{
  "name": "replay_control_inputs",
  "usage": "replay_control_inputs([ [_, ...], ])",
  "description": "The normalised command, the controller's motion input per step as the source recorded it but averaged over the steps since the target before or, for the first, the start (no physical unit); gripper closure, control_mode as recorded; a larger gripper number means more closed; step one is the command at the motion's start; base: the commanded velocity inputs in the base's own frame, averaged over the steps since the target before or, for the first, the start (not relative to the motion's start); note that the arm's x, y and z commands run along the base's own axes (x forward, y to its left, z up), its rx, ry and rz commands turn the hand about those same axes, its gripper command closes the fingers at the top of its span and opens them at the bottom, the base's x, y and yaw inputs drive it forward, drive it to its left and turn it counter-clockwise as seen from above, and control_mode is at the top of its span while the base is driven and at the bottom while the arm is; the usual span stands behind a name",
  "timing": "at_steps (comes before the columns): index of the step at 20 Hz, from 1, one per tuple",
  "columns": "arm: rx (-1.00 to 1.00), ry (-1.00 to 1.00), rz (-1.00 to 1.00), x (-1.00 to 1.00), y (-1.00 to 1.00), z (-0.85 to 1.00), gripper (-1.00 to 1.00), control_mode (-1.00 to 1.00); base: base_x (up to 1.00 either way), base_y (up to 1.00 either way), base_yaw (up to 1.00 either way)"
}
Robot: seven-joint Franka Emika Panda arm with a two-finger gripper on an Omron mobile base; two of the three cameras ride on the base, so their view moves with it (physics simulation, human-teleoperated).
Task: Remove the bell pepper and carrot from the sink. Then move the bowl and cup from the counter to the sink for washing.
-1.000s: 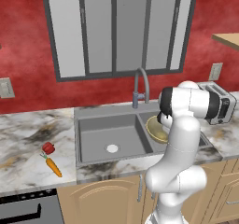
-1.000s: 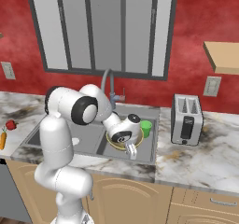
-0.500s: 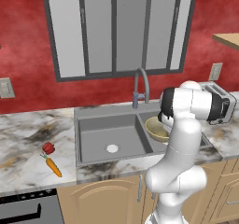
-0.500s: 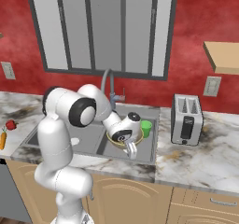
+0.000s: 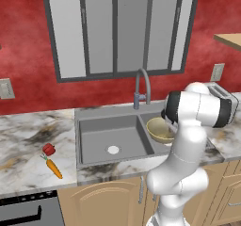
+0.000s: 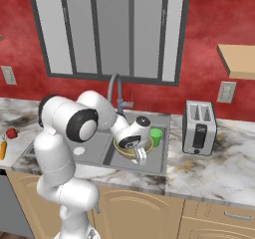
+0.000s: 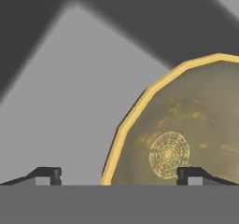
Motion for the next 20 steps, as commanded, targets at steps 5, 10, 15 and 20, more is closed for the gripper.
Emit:
replay_control_inputs([
  [5, 0.00, -0.07, 0.00, -0.14, 0.00, 0.30, -1.00, -1.00, 0.00, 0.00, 0.00],
  [10, 0.00, -0.04, 0.00, -0.14, 0.00, 0.31, -1.00, -1.00, 0.00, 0.00, 0.00],
  [15, 0.00, 0.00, 0.00, -0.13, 0.01, 0.36, -1.00, -1.00, 0.00, 0.00, 0.00],
  [20, 0.00, 0.00, -0.02, -0.09, 0.07, 0.37, -1.00, -1.00, 0.00, 0.00, 0.00],
])
